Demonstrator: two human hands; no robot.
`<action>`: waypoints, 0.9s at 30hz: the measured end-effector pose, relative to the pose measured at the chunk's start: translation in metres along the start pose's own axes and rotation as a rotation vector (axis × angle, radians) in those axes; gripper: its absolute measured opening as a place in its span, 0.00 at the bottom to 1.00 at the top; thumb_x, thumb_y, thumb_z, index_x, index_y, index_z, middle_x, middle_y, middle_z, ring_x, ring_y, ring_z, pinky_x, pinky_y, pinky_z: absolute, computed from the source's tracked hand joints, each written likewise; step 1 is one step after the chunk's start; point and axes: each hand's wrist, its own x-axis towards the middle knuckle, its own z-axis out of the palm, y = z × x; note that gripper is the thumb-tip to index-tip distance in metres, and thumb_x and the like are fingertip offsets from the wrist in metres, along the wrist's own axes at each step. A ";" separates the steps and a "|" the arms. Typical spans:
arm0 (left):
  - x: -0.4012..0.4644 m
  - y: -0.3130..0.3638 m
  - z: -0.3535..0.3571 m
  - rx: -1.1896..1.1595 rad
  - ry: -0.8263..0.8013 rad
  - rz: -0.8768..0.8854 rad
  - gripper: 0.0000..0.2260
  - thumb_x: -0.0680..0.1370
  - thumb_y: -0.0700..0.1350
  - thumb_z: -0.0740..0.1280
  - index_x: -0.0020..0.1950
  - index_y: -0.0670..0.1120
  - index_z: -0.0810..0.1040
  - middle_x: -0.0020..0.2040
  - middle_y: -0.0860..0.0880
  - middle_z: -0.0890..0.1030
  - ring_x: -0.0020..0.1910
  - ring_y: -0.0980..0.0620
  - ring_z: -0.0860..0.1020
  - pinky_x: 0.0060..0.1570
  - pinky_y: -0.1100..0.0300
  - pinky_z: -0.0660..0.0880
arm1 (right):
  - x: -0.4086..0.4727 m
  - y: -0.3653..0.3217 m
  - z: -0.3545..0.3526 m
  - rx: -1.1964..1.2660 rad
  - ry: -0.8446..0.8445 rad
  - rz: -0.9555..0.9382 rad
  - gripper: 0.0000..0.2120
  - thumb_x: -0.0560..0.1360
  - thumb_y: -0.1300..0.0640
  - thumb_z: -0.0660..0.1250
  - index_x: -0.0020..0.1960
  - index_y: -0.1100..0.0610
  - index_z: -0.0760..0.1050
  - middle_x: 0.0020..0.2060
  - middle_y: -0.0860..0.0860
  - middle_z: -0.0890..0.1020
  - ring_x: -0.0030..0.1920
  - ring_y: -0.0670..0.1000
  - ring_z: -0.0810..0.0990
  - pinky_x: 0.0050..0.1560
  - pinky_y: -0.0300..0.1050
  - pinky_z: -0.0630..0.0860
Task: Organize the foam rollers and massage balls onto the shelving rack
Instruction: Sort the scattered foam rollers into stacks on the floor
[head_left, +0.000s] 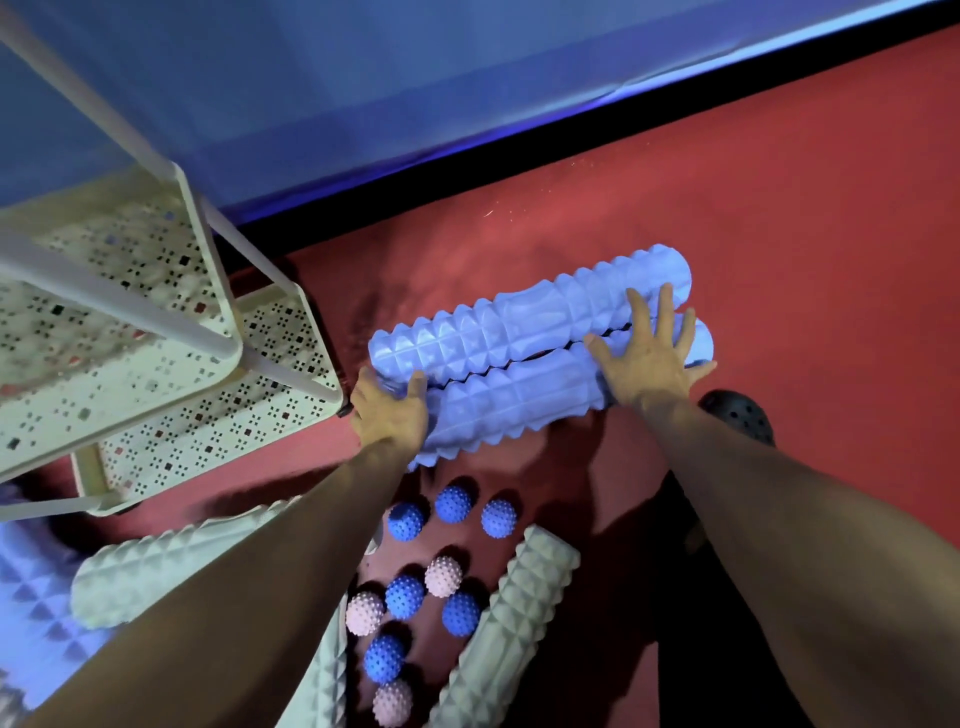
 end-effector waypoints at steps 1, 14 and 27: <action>-0.009 -0.002 -0.008 0.052 -0.014 0.086 0.32 0.80 0.56 0.65 0.79 0.44 0.59 0.76 0.41 0.63 0.74 0.39 0.63 0.73 0.49 0.59 | -0.012 -0.007 -0.003 -0.021 0.023 -0.044 0.34 0.77 0.31 0.57 0.79 0.35 0.48 0.80 0.39 0.39 0.80 0.55 0.41 0.69 0.79 0.47; -0.158 -0.085 -0.215 0.776 -0.054 0.684 0.37 0.75 0.65 0.40 0.80 0.49 0.57 0.80 0.49 0.58 0.77 0.48 0.60 0.75 0.46 0.56 | -0.249 -0.131 -0.056 -0.055 0.017 -0.679 0.29 0.81 0.42 0.58 0.80 0.49 0.59 0.80 0.51 0.60 0.77 0.58 0.63 0.76 0.58 0.58; -0.193 -0.268 -0.396 0.508 0.098 0.298 0.33 0.80 0.64 0.57 0.80 0.48 0.59 0.79 0.47 0.60 0.77 0.46 0.60 0.71 0.46 0.63 | -0.451 -0.248 -0.014 -0.238 -0.234 -0.927 0.32 0.80 0.37 0.56 0.81 0.46 0.54 0.80 0.48 0.56 0.77 0.55 0.61 0.76 0.53 0.57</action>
